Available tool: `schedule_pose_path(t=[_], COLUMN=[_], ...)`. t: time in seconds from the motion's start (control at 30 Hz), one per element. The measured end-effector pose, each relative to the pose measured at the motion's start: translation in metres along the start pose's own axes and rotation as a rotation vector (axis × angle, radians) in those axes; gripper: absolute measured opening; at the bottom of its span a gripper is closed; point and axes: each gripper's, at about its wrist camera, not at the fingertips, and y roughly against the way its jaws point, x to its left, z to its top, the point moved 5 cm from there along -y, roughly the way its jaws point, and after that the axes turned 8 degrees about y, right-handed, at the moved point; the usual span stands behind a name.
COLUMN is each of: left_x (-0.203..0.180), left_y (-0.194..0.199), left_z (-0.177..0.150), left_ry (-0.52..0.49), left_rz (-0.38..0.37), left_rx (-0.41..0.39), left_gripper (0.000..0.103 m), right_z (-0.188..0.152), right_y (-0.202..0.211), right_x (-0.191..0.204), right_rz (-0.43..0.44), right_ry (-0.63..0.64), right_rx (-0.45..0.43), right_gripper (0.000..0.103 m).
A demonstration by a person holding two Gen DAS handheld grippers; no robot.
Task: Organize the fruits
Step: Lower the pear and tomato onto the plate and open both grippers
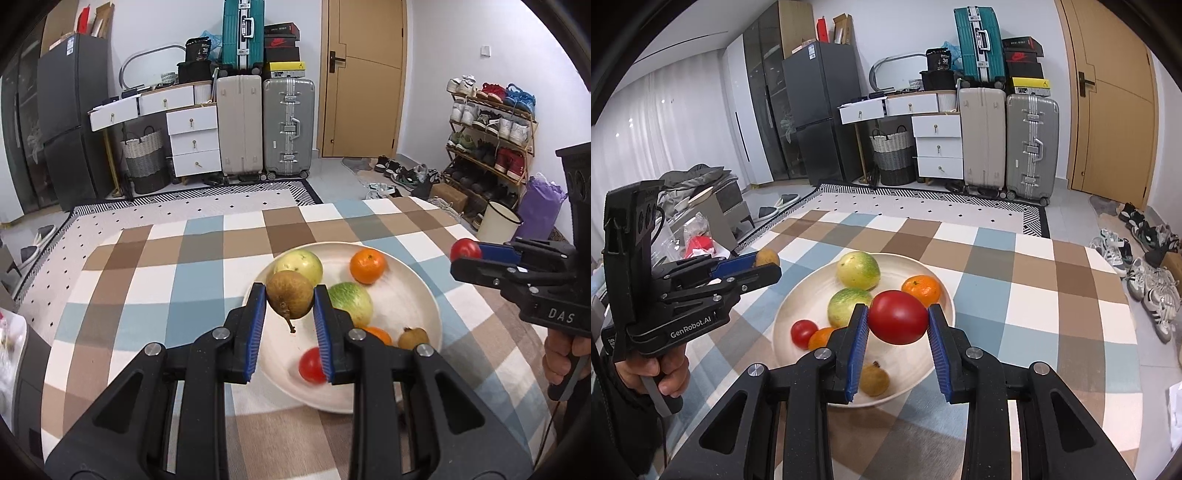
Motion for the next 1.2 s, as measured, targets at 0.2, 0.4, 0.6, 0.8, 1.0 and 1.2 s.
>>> schedule_pose_path(t=[0.2, 0.4, 0.6, 0.8, 1.0, 1.2], left_x=[0.003, 0.004, 0.007, 0.008, 0.010, 0.015], left_y=[-0.025, -0.043, -0.057, -0.064, -0.062, -0.054], left_z=[0.003, -0.006, -0.014, -0.019, -0.019, -0.018], left_ry=[0.017, 0.004, 0.010, 0.008, 0.019, 0.037], left_rz=[-0.008, 0.007, 0.014, 0.015, 0.015, 0.022], left_rx=[0.012, 0.044, 0.074, 0.091, 0.096, 0.101], left_gripper=[0.023, 0.023, 0.023, 0.023, 0.023, 0.065], right_z=[-0.001, -0.015, -0.021, -0.020, -0.016, -0.020], right_y=[-0.015, -0.034, -0.052, -0.060, -0.062, -0.054], right_x=[-0.011, -0.017, -0.012, -0.006, -0.005, -0.012], right_rz=[-0.007, 0.000, 0.009, 0.005, -0.023, -0.043], right_ry=[-0.007, -0.057, -0.068, -0.064, -0.050, -0.070], right_rx=[0.018, 0.051, 0.064, 0.062, 0.050, 0.058], right_gripper=[0.033, 0.033, 0.033, 0.033, 0.034, 0.057])
